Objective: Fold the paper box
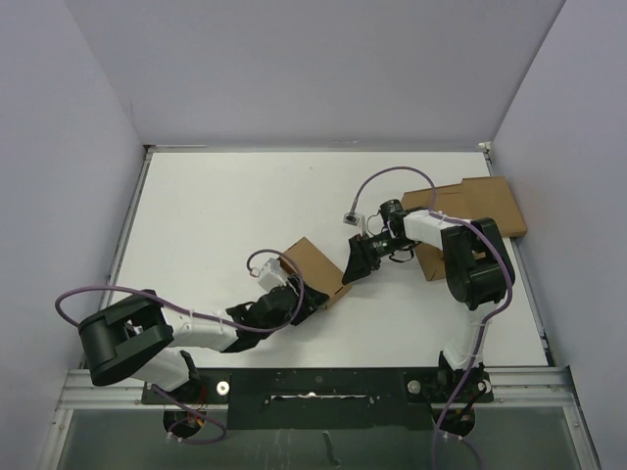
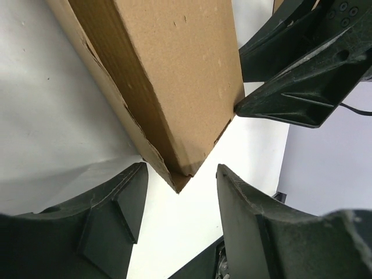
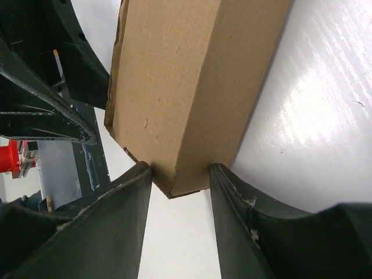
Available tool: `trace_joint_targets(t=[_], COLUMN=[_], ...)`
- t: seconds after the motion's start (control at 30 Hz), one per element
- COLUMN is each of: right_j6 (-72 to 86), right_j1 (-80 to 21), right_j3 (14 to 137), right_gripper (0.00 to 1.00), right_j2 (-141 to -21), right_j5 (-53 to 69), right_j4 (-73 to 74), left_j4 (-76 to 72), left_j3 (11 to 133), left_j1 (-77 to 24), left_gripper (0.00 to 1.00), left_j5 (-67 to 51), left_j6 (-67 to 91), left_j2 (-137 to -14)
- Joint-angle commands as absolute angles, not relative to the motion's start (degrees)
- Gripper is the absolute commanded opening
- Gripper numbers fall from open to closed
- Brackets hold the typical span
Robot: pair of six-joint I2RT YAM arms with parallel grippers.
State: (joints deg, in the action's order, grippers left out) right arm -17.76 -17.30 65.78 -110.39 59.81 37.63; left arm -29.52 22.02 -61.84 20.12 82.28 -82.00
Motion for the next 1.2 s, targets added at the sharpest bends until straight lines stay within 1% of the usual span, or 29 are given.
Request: trace_joint_targets(t=[0.0, 0.07, 0.17, 0.3, 0.33, 0.4, 0.5, 0.57, 0.67, 0.77, 0.97, 1.17], right_j6=[-18.81, -18.76, -18.81, -18.89, -18.90, -18.90, -18.90, -18.90, -18.90, -18.90, -19.00, -19.02], right_j1=[-17.58, -17.64, -17.74, -17.75, -17.75, -17.63, -17.59, -17.56, -17.62, -17.57, -17.56, -17.58], right_j3=[67.32, 67.32, 67.32, 67.37, 67.41, 67.39, 67.41, 67.41, 67.41, 67.42, 67.39, 67.33], right_gripper=[0.44, 0.44, 0.44, 0.44, 0.44, 0.44, 0.44, 0.44, 0.44, 0.44, 0.44, 0.44], right_j2=[-110.66, -110.65, -110.74, -110.74, -110.70, -110.66, -110.74, -110.75, -110.75, -110.77, -110.73, -110.80], right_j5=[60.28, 60.16, 60.16, 60.18, 60.16, 60.20, 60.20, 60.20, 60.20, 60.12, 60.03, 60.03], right_j4=[37.30, 37.27, 37.25, 37.32, 37.37, 37.39, 37.38, 37.43, 37.40, 37.35, 37.41, 37.35], left_j4=[-28.08, -27.26, -27.09, -29.76, -30.21, -30.20, -29.19, -28.60, -28.07, -26.38, -16.72, -9.86], left_j3=[24.82, 25.63, 26.39, 26.26, 26.16, 26.02, 25.65, 24.91, 23.50, 22.95, 24.33, 26.23], left_j1=[-61.35, -61.19, -60.48, -59.00, -58.68, -58.23, -57.69, -57.25, -55.57, -51.56, -42.67, -35.96], left_gripper=[0.47, 0.44, 0.34, 0.17, 0.15, 0.15, 0.18, 0.24, 0.37, 0.43, 0.47, 0.45], left_j5=[20.33, 20.13, 19.07, 16.48, 15.96, 15.09, 14.41, 13.97, 11.99, 6.22, 0.57, -2.01], left_j6=[81.45, 81.39, 81.00, 79.70, 79.41, 78.53, 76.74, 75.31, 72.97, 69.51, 63.40, 59.77], left_j2=[-79.10, -79.35, -80.48, -82.00, -82.10, -81.72, -80.08, -78.34, -74.89, -71.25, -65.24, -64.98])
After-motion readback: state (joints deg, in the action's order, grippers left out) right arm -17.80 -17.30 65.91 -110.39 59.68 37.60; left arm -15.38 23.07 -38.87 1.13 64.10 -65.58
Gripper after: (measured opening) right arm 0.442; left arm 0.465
